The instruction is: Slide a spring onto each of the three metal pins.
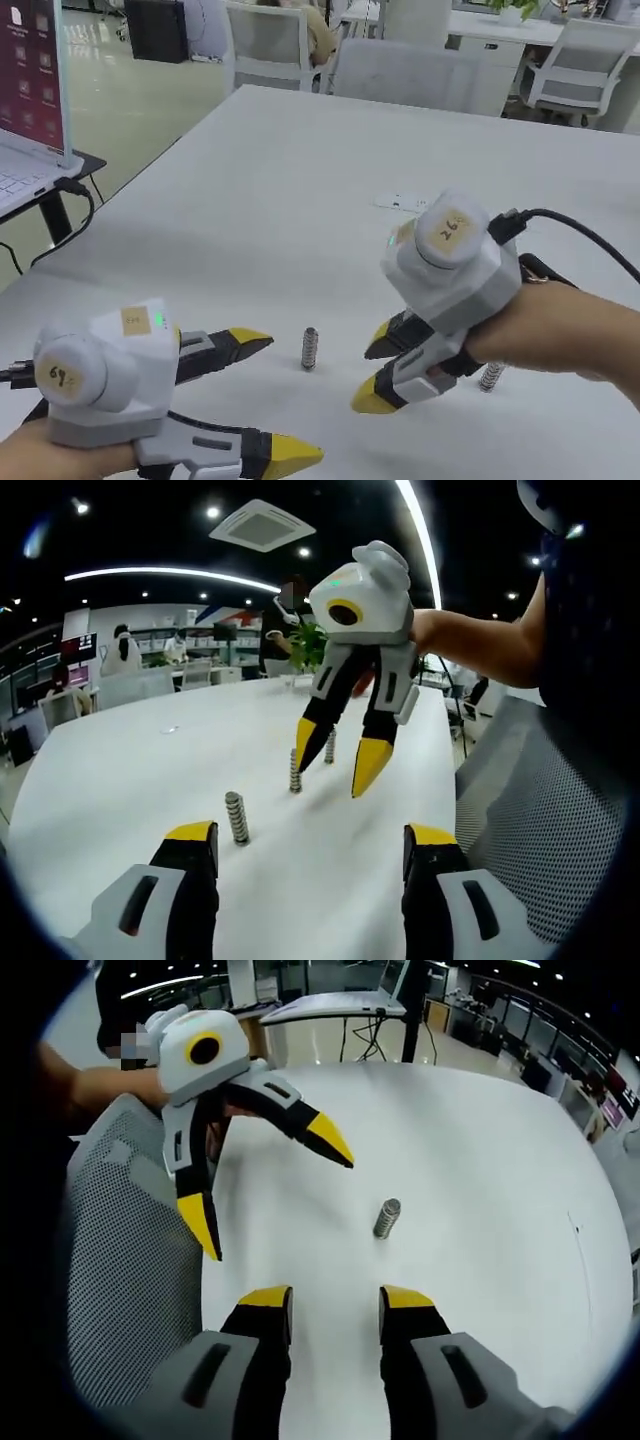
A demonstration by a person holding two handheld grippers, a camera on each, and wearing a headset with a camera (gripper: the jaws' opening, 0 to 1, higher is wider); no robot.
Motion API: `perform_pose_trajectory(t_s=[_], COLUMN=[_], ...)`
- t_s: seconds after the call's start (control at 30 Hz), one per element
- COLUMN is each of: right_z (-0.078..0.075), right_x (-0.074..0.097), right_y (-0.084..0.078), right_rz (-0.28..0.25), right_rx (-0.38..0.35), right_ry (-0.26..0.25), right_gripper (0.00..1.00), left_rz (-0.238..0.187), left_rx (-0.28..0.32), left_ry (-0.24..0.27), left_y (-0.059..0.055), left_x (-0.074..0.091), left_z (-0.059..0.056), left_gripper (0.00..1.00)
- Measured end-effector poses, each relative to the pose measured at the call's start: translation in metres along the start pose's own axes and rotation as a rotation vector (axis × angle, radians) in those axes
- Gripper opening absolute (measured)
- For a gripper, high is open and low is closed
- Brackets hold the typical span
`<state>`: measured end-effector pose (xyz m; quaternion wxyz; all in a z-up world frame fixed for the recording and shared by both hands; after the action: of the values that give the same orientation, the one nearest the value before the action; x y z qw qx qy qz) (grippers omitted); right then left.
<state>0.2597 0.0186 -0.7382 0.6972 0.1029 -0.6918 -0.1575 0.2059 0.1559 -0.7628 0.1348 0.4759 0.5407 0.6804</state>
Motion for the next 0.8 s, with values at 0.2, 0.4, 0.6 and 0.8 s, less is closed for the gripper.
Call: perform_pose_trajectory(t_s=[0.2,0.4,0.6,0.8], right_z=[0.007,0.014,0.019,0.024], right_x=[0.005,0.009,0.017,0.021], right_y=[-0.013,-0.028,-0.039,-0.056], right_rz=[-0.037,-0.079,-0.147,-0.181], right_rx=[-0.028,-0.062,-0.095,-0.146], right_ry=[-0.009,-0.018,-0.030,-0.039], right_gripper=[0.35,0.36,0.38,0.41], left_rz=[0.002,0.004,0.004,-0.003], left_rx=[0.007,0.008,0.008,0.015], left_ry=[-0.002,-0.005,-0.006,-0.006], left_y=[-0.002,-0.003,-0.002,-0.002], left_x=[0.001,0.001,0.001,0.002], left_z=[-0.001,-0.003,-0.004,-0.005], left_gripper=[0.72,0.73,0.74,0.75])
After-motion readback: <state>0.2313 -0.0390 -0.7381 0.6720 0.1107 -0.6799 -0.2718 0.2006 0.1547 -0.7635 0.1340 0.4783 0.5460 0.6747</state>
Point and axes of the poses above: the centre of the closed fingertips' face, and the gripper's own axes: x roughly backward along the fingers, z roughly to its left, y roughly out of its top, the point moved 7 cm from there along x, roughly backward along the fingers, and after that the axes turned 12 degrees about z, right-handed, at the moved point
